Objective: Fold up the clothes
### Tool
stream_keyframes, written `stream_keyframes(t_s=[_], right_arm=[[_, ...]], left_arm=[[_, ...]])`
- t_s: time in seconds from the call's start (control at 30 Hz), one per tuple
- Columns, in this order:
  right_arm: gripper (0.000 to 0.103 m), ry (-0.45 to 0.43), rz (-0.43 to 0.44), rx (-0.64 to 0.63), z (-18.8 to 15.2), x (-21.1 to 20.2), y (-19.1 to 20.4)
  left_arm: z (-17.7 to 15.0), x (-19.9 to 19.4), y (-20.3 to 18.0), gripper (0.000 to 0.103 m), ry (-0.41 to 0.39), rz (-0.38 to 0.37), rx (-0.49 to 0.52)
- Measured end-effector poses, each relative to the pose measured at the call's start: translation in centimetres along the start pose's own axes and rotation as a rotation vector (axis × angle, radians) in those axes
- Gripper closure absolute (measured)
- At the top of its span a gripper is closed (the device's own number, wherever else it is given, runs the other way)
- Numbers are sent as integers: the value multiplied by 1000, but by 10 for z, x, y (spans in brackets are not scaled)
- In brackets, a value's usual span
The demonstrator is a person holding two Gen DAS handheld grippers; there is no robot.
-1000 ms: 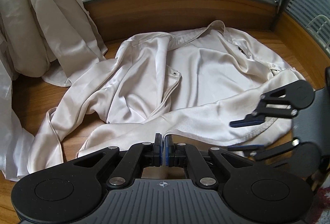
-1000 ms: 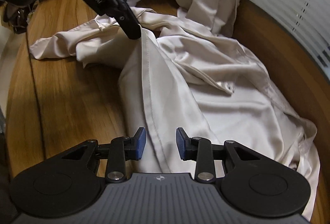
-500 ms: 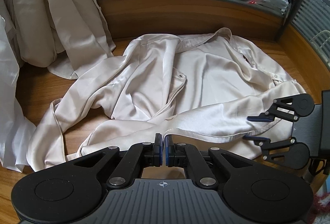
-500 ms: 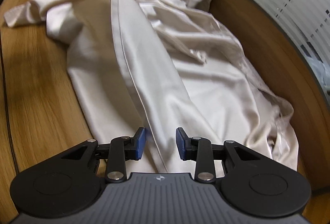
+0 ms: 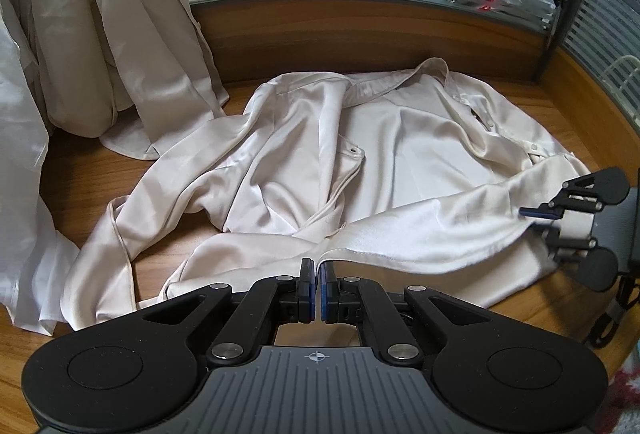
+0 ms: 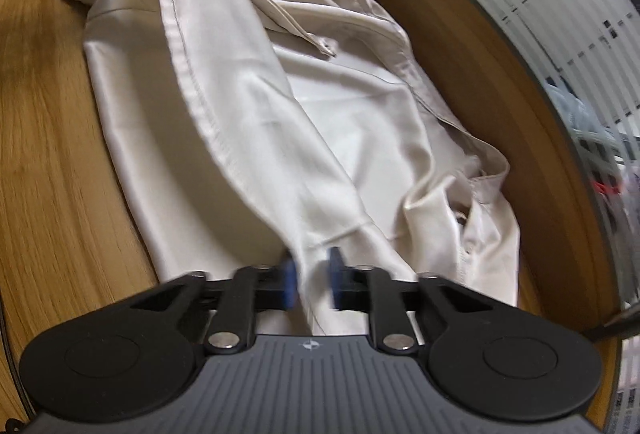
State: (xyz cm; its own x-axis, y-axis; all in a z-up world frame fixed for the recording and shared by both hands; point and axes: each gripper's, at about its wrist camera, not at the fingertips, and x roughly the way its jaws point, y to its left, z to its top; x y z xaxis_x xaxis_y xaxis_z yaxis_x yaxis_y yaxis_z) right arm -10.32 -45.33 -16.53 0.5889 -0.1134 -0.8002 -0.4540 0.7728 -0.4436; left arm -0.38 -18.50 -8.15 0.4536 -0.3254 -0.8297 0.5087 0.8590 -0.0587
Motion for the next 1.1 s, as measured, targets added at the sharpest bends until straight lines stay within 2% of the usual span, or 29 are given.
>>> stream_keyframes(t_s=[0.23,0.47,0.9,1.1], right_arm=[[102,-16,3,17,-8,-44,2],[102,5,43,64,-23,-101,29],[102,160,83,158,-77,-182,146],[102,219,81,182,-102,-211,193]], left_arm=[[-35,-12,-6,98,12,-12,41],[-97,-30,-22,98,51,-63,74],[-216,-77,-55,98,134,-201,170],[-234,-88,-54,99,144,-212,165]])
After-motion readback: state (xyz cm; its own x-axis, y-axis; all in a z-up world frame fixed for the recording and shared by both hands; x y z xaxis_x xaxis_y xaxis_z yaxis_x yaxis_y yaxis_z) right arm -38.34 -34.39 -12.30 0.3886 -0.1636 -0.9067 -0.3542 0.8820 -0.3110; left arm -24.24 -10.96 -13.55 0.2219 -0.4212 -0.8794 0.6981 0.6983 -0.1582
